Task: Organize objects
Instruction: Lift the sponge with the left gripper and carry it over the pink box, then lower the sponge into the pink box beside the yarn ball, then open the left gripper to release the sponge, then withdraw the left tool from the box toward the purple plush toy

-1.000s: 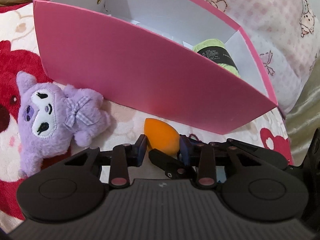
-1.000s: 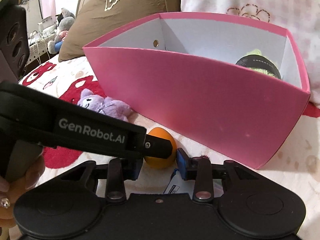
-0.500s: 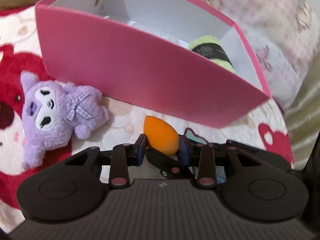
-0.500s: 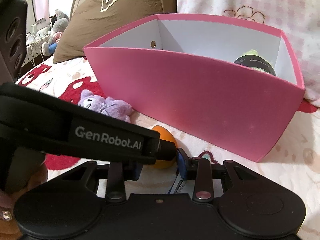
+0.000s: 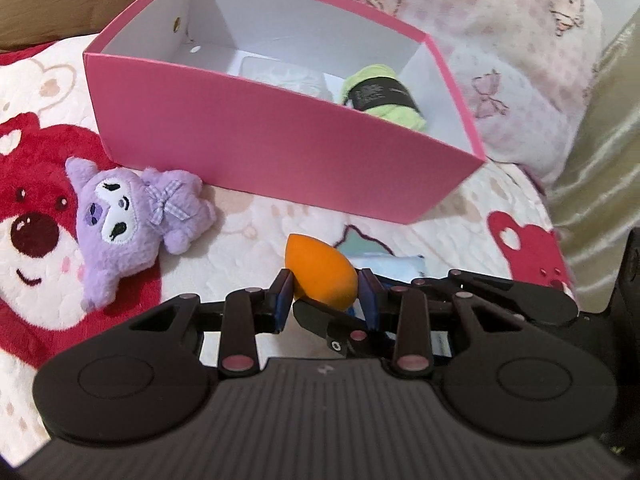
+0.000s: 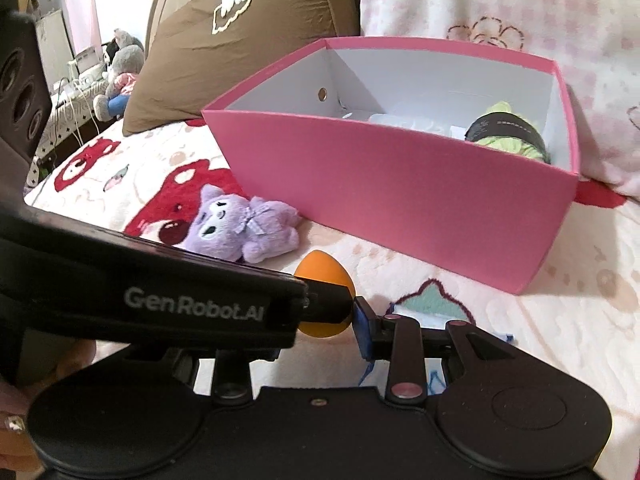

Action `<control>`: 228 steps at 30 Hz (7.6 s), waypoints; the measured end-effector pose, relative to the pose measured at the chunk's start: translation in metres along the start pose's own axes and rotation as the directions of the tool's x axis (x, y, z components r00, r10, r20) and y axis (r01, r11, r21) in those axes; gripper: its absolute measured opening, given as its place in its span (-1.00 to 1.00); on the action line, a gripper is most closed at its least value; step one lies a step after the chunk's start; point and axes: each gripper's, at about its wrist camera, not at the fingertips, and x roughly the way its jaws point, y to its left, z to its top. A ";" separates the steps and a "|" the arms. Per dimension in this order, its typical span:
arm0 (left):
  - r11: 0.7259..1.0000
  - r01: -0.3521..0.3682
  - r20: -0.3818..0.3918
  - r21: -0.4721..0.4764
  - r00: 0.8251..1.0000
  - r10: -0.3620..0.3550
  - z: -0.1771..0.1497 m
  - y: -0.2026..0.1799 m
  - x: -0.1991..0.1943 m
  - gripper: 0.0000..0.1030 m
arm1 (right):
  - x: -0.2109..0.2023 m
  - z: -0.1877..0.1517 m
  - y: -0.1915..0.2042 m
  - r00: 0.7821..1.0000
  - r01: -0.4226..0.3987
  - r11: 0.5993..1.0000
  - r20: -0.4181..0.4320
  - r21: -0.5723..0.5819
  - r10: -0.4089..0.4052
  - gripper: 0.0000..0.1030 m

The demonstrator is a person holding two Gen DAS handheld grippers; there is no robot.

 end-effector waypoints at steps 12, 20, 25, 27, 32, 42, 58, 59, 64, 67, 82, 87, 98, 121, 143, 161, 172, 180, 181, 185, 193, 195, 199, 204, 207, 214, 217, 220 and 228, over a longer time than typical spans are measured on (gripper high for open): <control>0.996 0.080 -0.006 0.036 0.997 -0.079 -0.007 -0.020 -0.039 -0.36 | -0.054 0.004 0.028 0.993 0.110 0.994 -0.048 -0.011 -0.111 -0.24; 0.995 0.046 -0.028 0.083 0.999 -0.044 -0.007 -0.027 -0.062 -0.36 | -0.068 0.009 0.032 0.997 0.063 0.995 -0.056 0.079 -0.059 -0.24; 0.996 0.045 -0.034 0.078 0.999 -0.043 -0.010 -0.025 -0.075 -0.35 | -0.074 0.005 0.041 0.997 0.053 0.995 -0.062 0.082 -0.048 -0.24; 0.996 0.047 -0.027 0.074 0.999 -0.045 -0.010 -0.023 -0.082 -0.35 | -0.078 0.007 0.046 0.997 0.048 0.995 -0.057 0.083 -0.044 -0.24; 0.996 0.044 -0.011 0.074 0.999 -0.044 -0.007 -0.021 -0.095 -0.35 | -0.084 0.015 0.053 0.998 0.029 0.996 -0.053 0.082 -0.024 -0.24; 0.995 0.050 0.006 0.082 0.999 -0.050 -0.005 -0.026 -0.121 -0.35 | -0.103 0.027 0.071 0.997 0.055 0.996 -0.064 0.075 -0.051 -0.24; 0.994 0.027 0.028 0.103 0.999 -0.030 0.018 -0.040 -0.156 -0.35 | -0.130 0.051 0.090 0.997 0.078 0.994 -0.013 0.072 -0.077 -0.24; 0.994 0.026 0.028 0.106 0.999 -0.030 0.020 -0.040 -0.159 -0.35 | -0.131 0.053 0.090 0.997 0.077 0.995 -0.013 0.069 -0.077 -0.24; 0.995 0.036 0.032 0.097 0.999 -0.039 0.030 -0.037 -0.170 -0.35 | -0.138 0.064 0.095 0.998 0.068 0.996 0.004 0.052 -0.069 -0.24; 0.994 0.026 0.036 0.106 0.999 -0.030 0.035 -0.037 -0.174 -0.35 | -0.140 0.069 0.099 0.998 0.067 0.997 0.015 0.035 -0.068 -0.24; 0.992 0.029 0.046 0.125 0.998 -0.035 0.082 -0.042 -0.173 -0.35 | -0.135 0.104 0.093 0.995 0.084 0.996 0.053 -0.019 -0.083 -0.24; 0.987 0.052 0.073 0.151 0.995 -0.063 0.101 -0.044 -0.180 -0.35 | -0.141 0.123 0.091 0.993 0.091 0.995 0.076 -0.038 -0.088 -0.25; 0.981 0.110 0.085 0.158 0.989 -0.125 0.125 -0.032 -0.151 -0.34 | -0.127 0.140 0.075 0.985 0.115 0.993 0.133 -0.042 -0.109 -0.25; 0.979 0.199 0.076 0.034 0.977 -0.201 0.171 0.011 -0.047 -0.33 | -0.042 0.163 0.006 0.987 0.113 0.993 0.116 0.015 -0.114 -0.27; 0.968 0.207 -0.012 -0.139 0.977 -0.211 0.219 0.031 0.073 -0.35 | 0.048 0.195 -0.083 0.993 0.107 0.981 -0.070 0.164 -0.097 -0.27; 0.967 0.168 -0.037 -0.194 0.983 -0.179 0.216 0.044 0.112 -0.35 | 0.103 0.206 -0.086 0.960 0.131 0.964 -0.213 -0.230 -0.181 -0.31; 0.969 0.170 -0.026 -0.179 0.984 -0.178 0.213 0.052 0.111 -0.35 | 0.119 0.209 -0.088 0.933 0.136 0.921 -0.266 -0.366 -0.244 -0.29; 0.970 0.187 -0.026 -0.154 0.981 -0.194 0.217 0.055 0.098 -0.35 | 0.121 0.209 -0.091 0.922 0.145 0.920 -0.288 -0.365 -0.259 -0.23; 0.972 0.185 -0.021 -0.147 0.982 -0.190 0.218 0.055 0.095 -0.35 | 0.120 0.208 -0.091 0.922 0.147 0.918 -0.284 -0.369 -0.262 -0.23; 0.976 0.174 -0.027 -0.131 0.984 -0.179 0.217 0.053 0.088 -0.35 | 0.118 0.207 -0.091 0.923 0.164 0.915 -0.271 -0.368 -0.274 -0.22; 0.973 0.175 -0.040 -0.152 0.982 -0.183 0.208 0.048 0.081 -0.29 | 0.100 0.207 -0.092 0.943 0.175 0.941 -0.226 -0.291 -0.245 0.02; 0.981 0.145 -0.040 -0.129 0.988 -0.151 0.208 0.045 0.075 -0.29 | 0.083 0.202 -0.090 0.957 0.159 0.955 -0.200 -0.251 -0.212 0.02; 0.985 0.134 -0.055 -0.110 0.989 -0.141 0.207 0.040 0.061 -0.25 | 0.051 0.189 -0.080 0.968 0.168 0.962 -0.150 -0.217 -0.203 0.02; 0.992 0.113 -0.062 -0.053 0.991 -0.117 0.203 0.031 0.035 -0.21 | 0.013 0.177 -0.063 0.974 0.186 0.971 -0.102 -0.152 -0.203 0.10; 0.992 0.118 -0.062 -0.037 0.991 -0.120 0.197 0.027 0.018 -0.20 | -0.007 0.175 -0.057 0.975 0.197 0.975 -0.082 -0.105 -0.206 0.17; 0.993 0.118 -0.045 0.014 0.992 -0.118 0.188 0.016 -0.027 -0.15 | -0.031 0.167 -0.047 0.975 0.217 0.976 -0.041 -0.037 -0.218 0.35; 0.993 0.116 -0.040 0.036 0.993 -0.114 0.185 0.009 -0.043 -0.09 | -0.042 0.164 -0.037 0.976 0.214 0.977 -0.027 -0.022 -0.214 0.46; 0.993 0.109 -0.042 0.044 0.993 -0.108 0.180 0.005 -0.055 0.05 | -0.049 0.160 -0.026 0.971 0.236 0.971 -0.017 -0.036 -0.237 0.60; 0.994 0.092 -0.065 0.054 0.994 -0.088 0.170 -0.002 -0.080 0.31 | -0.068 0.149 -0.004 0.963 0.268 0.963 -0.028 -0.019 -0.268 0.83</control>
